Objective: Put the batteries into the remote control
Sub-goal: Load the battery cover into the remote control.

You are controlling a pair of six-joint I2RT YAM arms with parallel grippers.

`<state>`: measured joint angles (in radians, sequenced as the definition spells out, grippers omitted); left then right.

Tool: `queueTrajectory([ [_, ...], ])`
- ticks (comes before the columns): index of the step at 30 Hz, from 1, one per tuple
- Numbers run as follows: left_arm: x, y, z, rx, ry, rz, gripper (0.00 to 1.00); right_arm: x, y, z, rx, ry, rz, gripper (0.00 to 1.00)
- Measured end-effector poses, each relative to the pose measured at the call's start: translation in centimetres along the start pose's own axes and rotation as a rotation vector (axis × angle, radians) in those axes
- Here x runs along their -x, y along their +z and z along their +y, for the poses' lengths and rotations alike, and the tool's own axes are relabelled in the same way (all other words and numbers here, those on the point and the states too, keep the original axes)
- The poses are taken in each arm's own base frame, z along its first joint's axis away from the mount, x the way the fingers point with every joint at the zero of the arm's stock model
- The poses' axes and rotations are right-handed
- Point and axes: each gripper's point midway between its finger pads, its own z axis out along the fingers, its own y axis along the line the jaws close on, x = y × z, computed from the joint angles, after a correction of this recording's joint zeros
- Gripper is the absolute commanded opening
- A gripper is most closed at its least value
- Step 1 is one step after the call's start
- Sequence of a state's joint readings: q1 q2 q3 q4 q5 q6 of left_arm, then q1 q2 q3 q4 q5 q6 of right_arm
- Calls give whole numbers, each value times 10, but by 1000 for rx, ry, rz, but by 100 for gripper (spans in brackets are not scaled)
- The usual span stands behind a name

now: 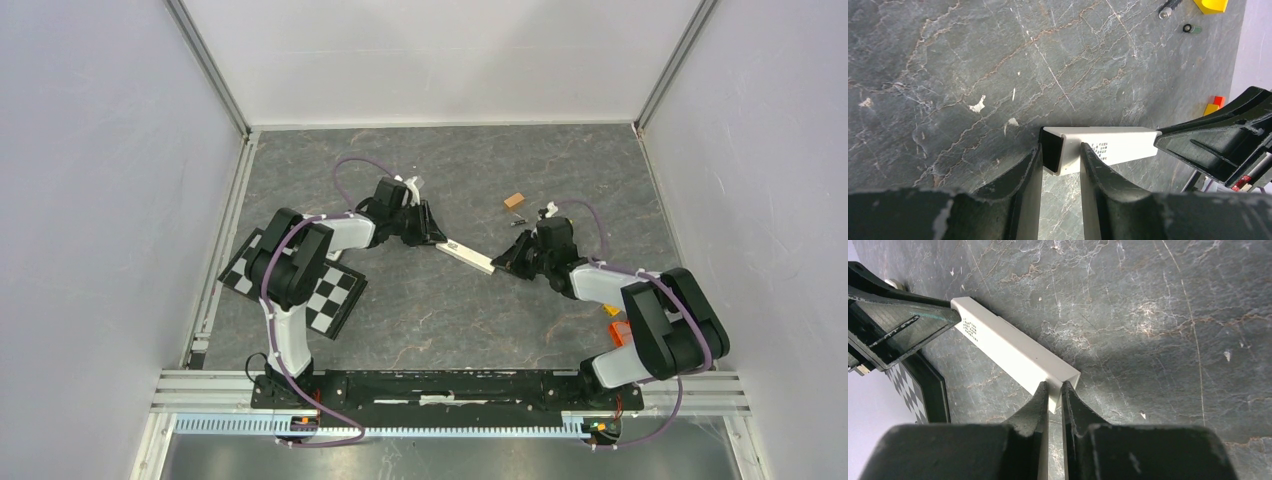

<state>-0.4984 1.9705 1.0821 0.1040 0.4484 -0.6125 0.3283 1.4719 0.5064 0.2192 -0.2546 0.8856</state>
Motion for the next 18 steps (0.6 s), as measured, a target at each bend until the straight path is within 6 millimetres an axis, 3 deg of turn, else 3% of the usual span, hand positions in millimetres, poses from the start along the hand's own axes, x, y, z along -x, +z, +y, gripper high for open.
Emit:
queueTrajectory([
  [7,-1,1,1,-46,10,-22,7,-4,3,0,-67,35,-44,0],
  [18,12,2,7,-127,-18,-81,4,8,19,10,-274,35,-158,0],
])
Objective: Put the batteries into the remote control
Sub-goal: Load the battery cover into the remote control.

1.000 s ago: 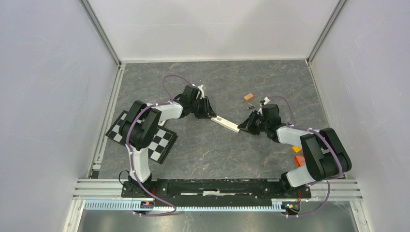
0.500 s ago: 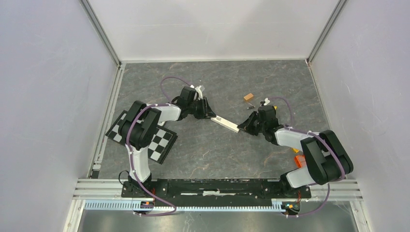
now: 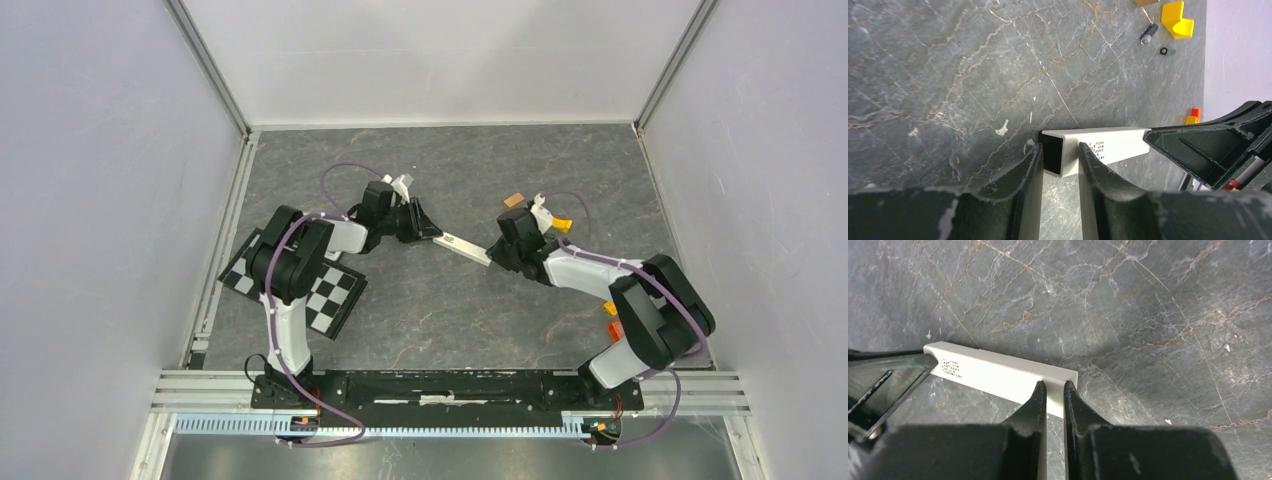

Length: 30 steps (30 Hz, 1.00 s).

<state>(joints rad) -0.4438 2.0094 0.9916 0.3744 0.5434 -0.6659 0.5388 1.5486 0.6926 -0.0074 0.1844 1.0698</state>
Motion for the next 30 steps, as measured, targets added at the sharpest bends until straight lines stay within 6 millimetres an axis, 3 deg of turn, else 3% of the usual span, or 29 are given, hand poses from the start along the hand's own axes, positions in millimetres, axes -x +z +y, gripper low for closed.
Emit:
queueTrajectory([
  [14,13,0,7,-26,-23,-87,2,10,13,12,-196,-60,-115,0],
  [30,22,0,11,8,-29,-123,5,4,18,7,-61,92,-178,5],
])
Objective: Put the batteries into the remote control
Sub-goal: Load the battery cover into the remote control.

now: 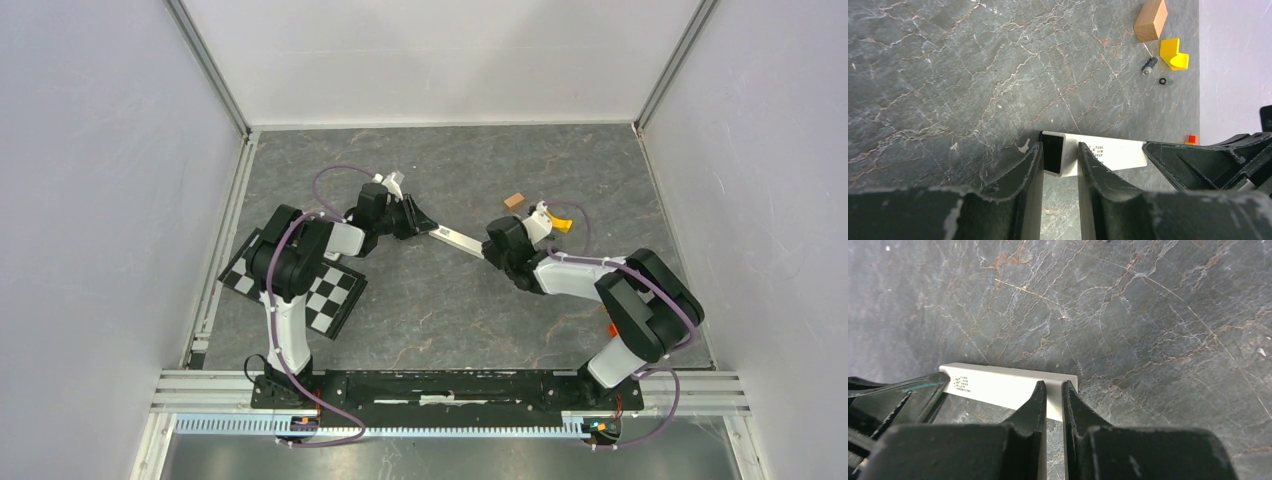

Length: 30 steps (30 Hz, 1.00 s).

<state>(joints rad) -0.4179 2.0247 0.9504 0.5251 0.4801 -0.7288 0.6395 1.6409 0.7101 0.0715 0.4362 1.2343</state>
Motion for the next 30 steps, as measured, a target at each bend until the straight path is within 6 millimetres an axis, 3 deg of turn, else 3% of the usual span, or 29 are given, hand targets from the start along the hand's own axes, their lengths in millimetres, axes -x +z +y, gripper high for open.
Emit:
queueTrajectory([
  [8,0,0,0,4,-1,-1,10,0,-1,-2,166,73,28,5],
  [15,0,0,1,10,-4,3,10,2,-2,0,194,20,28,15],
  [18,0,-1,1,14,-7,5,10,3,-4,1,199,-15,39,23],
  [21,-1,-1,1,16,-9,11,11,-1,-10,4,219,-62,72,38],
  [28,-13,0,-8,-7,-6,54,12,-17,-22,-11,203,-164,167,34],
  [30,-16,0,-9,-10,-6,62,12,-17,-24,-14,196,-173,174,38],
])
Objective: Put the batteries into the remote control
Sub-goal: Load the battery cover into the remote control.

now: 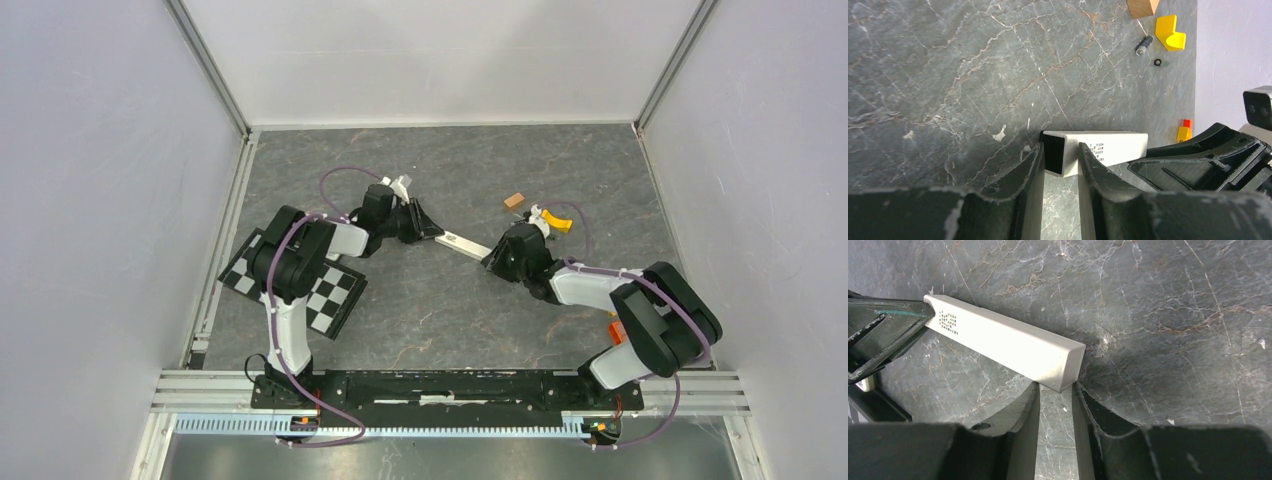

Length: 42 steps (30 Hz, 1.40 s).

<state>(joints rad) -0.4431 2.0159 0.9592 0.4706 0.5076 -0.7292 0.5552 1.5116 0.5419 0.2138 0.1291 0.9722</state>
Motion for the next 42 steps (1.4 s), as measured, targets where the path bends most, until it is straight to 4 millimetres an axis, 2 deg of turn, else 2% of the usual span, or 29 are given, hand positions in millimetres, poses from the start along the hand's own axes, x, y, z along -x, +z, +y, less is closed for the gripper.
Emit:
queueTrajectory([
  [4,-7,0,-4,-14,-1,25,17,3,-5,-2,3,-15,10,56],
  [6,-14,-1,-8,-23,-3,46,22,4,-10,-4,1,-32,13,59],
  [9,-26,-3,-13,-30,-10,88,29,7,-17,-13,-25,-61,20,59],
  [15,-43,-13,-17,-14,-40,151,51,13,-24,-32,-90,-94,18,59],
  [20,-54,-23,-25,-8,-56,193,61,15,-26,-38,-111,-112,14,55],
  [25,-56,-27,-29,-9,-63,206,67,14,-27,-39,-112,-140,24,57],
  [29,-57,-30,-29,0,-75,208,65,17,-29,-44,-136,-190,31,58],
  [32,-58,-32,-28,13,-88,205,57,22,-31,-47,-161,-227,29,55],
  [36,-62,-34,-22,45,-118,209,46,35,-32,-42,-165,-280,8,50],
  [42,-66,-36,-18,71,-144,220,40,51,-28,-28,-150,-353,-8,46],
])
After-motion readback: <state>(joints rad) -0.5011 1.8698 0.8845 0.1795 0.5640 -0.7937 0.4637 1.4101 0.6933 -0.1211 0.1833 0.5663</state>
